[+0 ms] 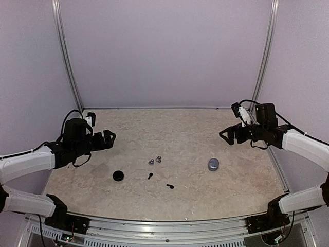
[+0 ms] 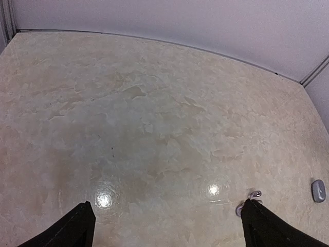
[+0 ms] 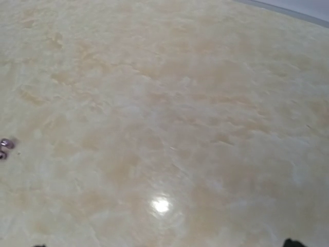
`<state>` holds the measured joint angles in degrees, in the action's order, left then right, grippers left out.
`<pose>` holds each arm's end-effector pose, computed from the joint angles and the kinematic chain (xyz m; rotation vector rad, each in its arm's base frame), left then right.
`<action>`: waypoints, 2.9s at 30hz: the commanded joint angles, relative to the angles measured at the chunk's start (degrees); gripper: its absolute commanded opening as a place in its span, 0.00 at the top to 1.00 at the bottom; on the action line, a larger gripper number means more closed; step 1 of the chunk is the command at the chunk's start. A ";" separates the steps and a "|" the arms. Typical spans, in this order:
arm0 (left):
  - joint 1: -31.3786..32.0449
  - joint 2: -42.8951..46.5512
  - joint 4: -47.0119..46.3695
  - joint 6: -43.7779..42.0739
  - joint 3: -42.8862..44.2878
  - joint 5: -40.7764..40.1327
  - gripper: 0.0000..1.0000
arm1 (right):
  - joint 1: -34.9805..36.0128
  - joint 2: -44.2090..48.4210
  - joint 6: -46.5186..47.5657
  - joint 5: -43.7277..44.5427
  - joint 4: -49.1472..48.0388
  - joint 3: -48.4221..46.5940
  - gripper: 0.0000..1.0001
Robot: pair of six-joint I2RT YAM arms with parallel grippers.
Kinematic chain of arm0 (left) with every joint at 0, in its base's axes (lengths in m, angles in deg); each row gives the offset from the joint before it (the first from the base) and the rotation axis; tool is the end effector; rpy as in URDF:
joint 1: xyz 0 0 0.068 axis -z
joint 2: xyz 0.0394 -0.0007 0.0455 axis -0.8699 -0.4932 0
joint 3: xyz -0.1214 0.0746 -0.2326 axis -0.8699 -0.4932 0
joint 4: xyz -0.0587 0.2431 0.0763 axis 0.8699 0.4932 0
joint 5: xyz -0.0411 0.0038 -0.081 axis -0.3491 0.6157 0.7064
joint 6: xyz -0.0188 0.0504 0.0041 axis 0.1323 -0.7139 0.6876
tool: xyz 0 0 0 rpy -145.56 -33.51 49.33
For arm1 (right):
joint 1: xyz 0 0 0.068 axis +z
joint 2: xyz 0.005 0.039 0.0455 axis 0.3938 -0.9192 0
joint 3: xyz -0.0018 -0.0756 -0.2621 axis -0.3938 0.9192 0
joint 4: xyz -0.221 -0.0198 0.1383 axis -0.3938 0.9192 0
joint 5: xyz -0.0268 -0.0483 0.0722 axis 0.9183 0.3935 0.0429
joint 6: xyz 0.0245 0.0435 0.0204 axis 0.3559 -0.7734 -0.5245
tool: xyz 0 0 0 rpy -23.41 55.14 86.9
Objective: Insert the wireless bluetooth earbuds into the charging case
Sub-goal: Pick up the charging case from the center of the board.
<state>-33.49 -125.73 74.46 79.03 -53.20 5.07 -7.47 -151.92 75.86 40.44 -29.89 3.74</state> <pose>0.2182 -0.1048 0.2270 -0.0613 2.0833 -0.4046 0.2508 0.0821 0.2612 -0.4474 2.1173 0.5105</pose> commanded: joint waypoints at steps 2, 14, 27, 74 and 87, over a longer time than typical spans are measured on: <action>1.55 -1.00 -5.00 0.56 2.66 2.53 0.01 | 3.74 -3.97 2.17 -0.97 2.21 -4.10 0.01; 2.65 -0.72 -9.16 -1.98 2.01 10.26 0.01 | 10.87 -15.40 5.43 -1.87 9.15 -6.94 0.00; 12.05 -1.89 24.03 10.57 6.81 -3.20 0.01 | 12.57 -15.35 4.95 -5.01 8.80 -10.17 0.00; 13.33 -21.32 28.51 9.30 12.23 -6.89 0.31 | 12.58 -15.71 3.86 -6.24 6.02 -9.80 0.00; 10.99 -23.72 26.85 5.05 13.50 -2.49 0.28 | 12.57 -15.25 3.50 -6.44 5.46 -8.78 0.00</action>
<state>-23.28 -148.03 102.35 85.89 -40.94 0.19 4.55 -167.97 79.83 34.36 -23.31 -5.18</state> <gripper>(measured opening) 0.725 0.994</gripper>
